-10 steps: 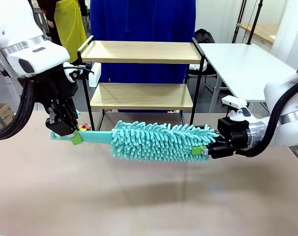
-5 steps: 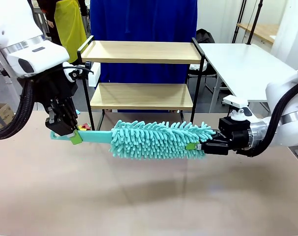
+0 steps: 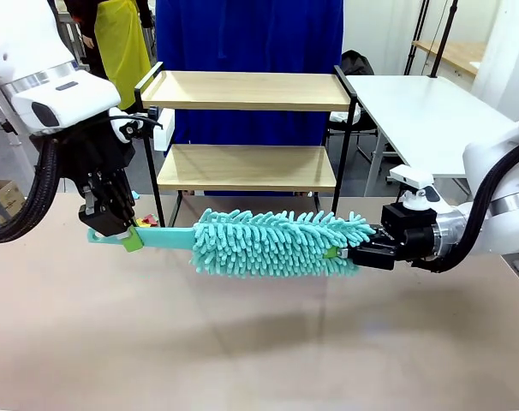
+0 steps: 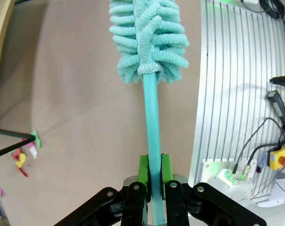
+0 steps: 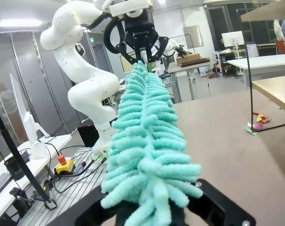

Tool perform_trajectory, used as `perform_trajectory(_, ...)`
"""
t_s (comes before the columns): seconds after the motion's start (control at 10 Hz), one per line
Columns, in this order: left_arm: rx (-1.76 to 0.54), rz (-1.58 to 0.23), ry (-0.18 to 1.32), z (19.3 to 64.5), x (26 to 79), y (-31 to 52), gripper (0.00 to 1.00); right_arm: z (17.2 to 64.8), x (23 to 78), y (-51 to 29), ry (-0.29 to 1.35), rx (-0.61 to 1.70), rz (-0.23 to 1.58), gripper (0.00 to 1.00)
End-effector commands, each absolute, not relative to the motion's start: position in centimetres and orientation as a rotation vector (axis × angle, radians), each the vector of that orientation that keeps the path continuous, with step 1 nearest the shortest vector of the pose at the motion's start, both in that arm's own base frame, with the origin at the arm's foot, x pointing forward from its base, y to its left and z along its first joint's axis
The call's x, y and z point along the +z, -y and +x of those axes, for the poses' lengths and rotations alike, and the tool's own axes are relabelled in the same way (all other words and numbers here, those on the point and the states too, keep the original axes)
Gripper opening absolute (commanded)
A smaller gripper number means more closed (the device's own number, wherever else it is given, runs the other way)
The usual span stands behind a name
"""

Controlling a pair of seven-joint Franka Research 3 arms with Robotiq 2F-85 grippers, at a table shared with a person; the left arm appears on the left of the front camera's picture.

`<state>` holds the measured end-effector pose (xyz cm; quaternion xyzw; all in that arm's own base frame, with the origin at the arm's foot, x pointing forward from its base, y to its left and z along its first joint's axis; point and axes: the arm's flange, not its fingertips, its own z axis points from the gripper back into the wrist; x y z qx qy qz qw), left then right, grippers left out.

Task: Clean the shelf.
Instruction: Hand the Duster back to the human.

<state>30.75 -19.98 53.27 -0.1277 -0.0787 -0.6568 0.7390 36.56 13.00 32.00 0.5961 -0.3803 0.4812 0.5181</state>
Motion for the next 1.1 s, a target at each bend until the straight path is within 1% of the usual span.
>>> perform_trajectory(0.0,-1.441,-0.280,0.173,30.8,53.3,20.0,0.71,36.6,32.0,-13.0,0.909,1.152,1.429,0.00)
perform_trajectory(0.1,-1.448,-0.336,0.199,30.8,53.6,19.6,0.70,36.6,32.0,-13.0,0.909,1.152,1.429,0.00)
perform_trajectory(0.2,-1.440,-0.377,0.232,31.0,54.2,18.9,1.00,36.6,32.0,-13.0,0.909,1.152,1.429,0.00)
perform_trajectory(0.3,-1.423,-0.418,0.277,31.1,55.0,17.7,0.74,36.6,32.0,-13.0,0.909,1.152,1.429,0.00)
perform_trajectory(0.4,-1.415,-0.463,0.321,31.2,55.9,16.3,1.00,36.6,32.0,-13.0,0.909,1.152,1.429,0.00)
perform_trajectory(0.5,-1.408,-0.549,0.370,31.7,56.6,13.9,1.00,36.6,32.0,-13.0,0.909,1.152,1.429,0.00)
perform_trajectory(0.6,-1.351,-0.614,0.440,32.4,57.1,10.4,1.00,36.6,32.0,-13.0,0.909,1.152,1.429,0.00)
perform_trajectory(0.8,-1.338,-0.701,0.561,32.9,57.0,4.6,1.00,36.6,32.0,-13.0,0.909,1.152,1.429,0.00)
perform_trajectory(0.9,-1.310,-0.726,0.600,33.1,56.5,2.1,1.00,36.6,32.0,-13.0,0.909,1.152,1.429,0.00)
perform_trajectory(1.0,-1.279,-0.750,0.597,33.5,55.8,0.0,1.00,36.6,32.0,-13.0,0.909,1.152,1.429,0.00)
